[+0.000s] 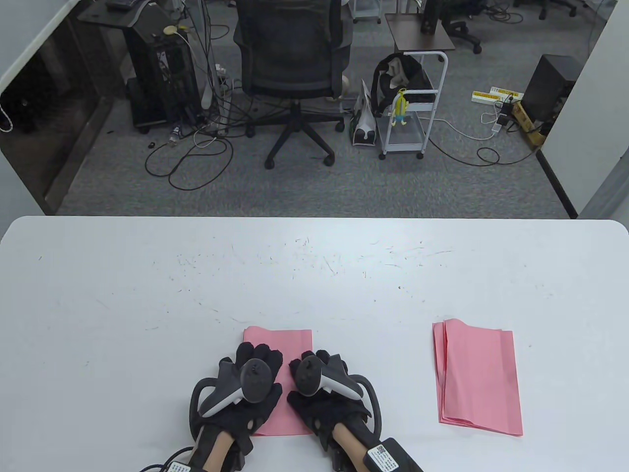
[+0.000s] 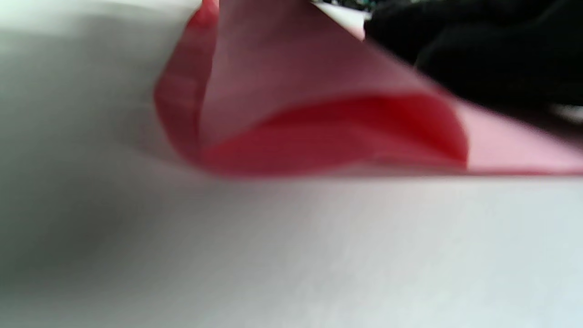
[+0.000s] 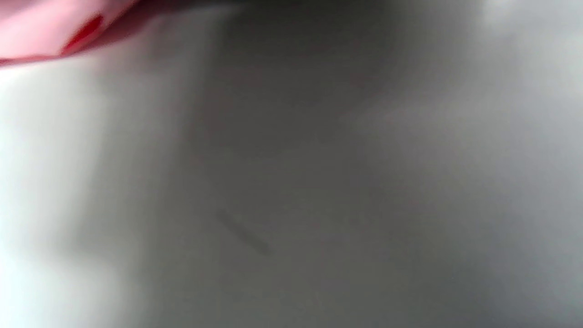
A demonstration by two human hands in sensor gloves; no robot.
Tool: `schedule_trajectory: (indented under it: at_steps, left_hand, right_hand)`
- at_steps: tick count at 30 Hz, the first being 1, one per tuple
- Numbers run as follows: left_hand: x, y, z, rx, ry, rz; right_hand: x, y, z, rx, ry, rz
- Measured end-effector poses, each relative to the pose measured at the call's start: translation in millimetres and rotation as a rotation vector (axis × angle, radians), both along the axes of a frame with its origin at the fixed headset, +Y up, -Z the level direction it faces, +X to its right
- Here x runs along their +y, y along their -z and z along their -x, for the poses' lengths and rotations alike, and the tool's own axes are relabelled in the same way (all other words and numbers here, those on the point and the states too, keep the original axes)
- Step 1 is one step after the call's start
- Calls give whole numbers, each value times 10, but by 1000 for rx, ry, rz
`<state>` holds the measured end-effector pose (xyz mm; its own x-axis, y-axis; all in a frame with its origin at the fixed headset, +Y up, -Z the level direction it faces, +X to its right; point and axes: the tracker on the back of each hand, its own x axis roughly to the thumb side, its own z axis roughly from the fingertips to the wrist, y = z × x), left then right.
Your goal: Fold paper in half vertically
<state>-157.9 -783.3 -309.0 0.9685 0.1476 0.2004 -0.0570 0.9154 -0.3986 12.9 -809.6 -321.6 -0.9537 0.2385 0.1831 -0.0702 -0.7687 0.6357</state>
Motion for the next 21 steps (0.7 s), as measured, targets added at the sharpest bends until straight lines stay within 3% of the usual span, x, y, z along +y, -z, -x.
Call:
schedule_trajectory:
  at_steps: [4,9,21]
  left_hand:
    - [-137,45,37,24,108,75]
    - [-222,57,77,24,99,146]
    - [-226,50,75,18,101,161]
  right_hand:
    - [1,0,2,0,0,1]
    - [2,0,3,-1,0,3]
    - [1,1,1,-1,-1,2]
